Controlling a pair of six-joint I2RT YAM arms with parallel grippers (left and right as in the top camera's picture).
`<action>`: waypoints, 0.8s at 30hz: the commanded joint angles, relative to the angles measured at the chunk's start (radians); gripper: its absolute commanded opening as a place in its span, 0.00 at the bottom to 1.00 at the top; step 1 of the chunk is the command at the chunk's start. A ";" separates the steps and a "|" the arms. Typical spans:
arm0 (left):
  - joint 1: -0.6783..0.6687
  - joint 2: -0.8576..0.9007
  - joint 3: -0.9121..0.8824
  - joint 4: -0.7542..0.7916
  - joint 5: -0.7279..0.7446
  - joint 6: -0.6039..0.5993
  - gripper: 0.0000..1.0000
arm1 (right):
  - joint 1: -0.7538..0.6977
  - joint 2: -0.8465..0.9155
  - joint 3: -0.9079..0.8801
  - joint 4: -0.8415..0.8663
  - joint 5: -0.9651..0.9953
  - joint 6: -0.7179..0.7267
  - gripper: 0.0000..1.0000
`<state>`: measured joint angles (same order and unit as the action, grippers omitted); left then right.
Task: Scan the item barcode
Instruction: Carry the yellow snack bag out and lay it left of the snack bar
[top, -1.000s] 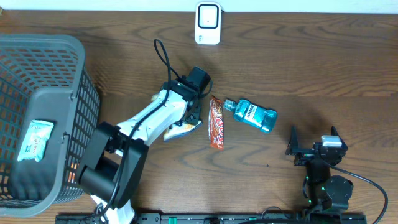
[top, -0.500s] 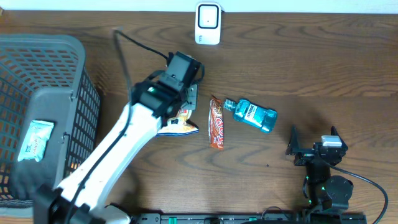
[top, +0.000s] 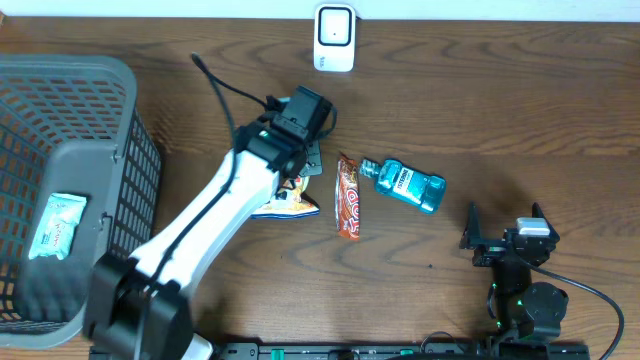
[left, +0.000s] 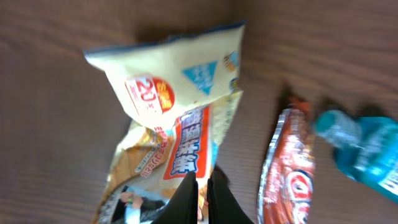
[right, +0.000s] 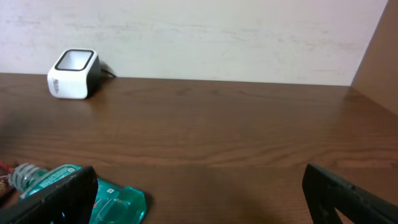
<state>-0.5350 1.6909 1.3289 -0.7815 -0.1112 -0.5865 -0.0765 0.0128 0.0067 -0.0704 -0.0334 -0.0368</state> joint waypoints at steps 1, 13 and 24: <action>0.002 0.084 -0.018 -0.023 -0.012 -0.151 0.07 | -0.006 -0.002 -0.001 -0.004 0.001 -0.005 0.99; 0.000 0.357 -0.044 -0.026 0.117 -0.421 0.07 | -0.006 -0.002 -0.001 -0.004 0.001 -0.005 0.99; 0.000 0.248 0.011 -0.089 0.016 -0.336 0.07 | -0.006 -0.001 -0.001 -0.004 0.001 -0.005 0.99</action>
<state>-0.5323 1.9709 1.3243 -0.8261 -0.0689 -0.9615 -0.0765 0.0128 0.0067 -0.0704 -0.0334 -0.0368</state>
